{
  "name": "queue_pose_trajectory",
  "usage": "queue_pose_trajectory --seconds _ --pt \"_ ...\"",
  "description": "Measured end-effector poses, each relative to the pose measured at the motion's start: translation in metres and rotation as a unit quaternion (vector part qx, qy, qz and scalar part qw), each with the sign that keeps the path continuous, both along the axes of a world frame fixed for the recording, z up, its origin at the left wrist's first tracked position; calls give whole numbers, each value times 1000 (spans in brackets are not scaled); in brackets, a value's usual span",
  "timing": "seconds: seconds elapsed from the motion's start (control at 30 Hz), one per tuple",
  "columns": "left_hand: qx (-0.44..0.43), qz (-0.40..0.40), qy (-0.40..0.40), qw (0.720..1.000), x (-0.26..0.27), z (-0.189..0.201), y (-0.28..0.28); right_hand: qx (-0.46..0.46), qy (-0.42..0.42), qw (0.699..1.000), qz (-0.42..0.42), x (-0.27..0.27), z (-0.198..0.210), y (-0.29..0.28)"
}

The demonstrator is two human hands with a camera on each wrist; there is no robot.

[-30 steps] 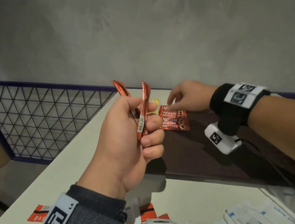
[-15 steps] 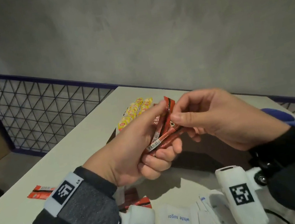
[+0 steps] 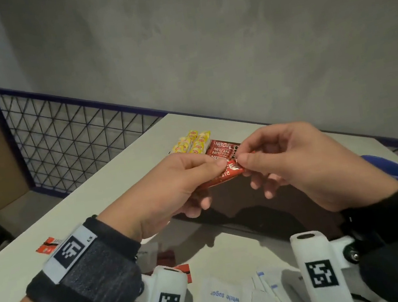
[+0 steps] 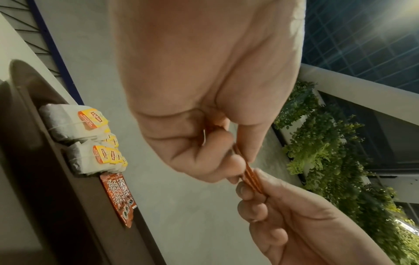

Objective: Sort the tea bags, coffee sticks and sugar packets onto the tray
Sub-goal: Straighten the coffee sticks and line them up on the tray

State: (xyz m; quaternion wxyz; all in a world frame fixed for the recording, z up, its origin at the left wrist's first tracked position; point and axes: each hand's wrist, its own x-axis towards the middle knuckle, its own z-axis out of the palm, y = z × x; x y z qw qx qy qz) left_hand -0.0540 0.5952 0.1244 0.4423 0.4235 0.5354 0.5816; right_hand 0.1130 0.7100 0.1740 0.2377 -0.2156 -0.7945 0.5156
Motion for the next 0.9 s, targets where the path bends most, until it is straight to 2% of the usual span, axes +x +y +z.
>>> queue_pose_trajectory --seconds 0.1,0.2,0.43,0.57,0.7,0.9 --pt "26 16 -52 998 -2 0 2 58 5 998 -36 -1 -3 4" --pt "61 59 -80 993 -5 -1 4 77 11 995 -66 1 -2 8" --pt "135 108 -61 983 -8 -3 4 58 32 997 -46 3 1 6" --pt "155 91 -60 982 -6 -1 2 64 38 997 -14 3 1 4" --pt "154 52 -99 982 -7 1 -1 58 62 996 -30 6 3 7" --pt "143 64 -110 981 -9 1 -1 69 48 996 -41 7 4 7"
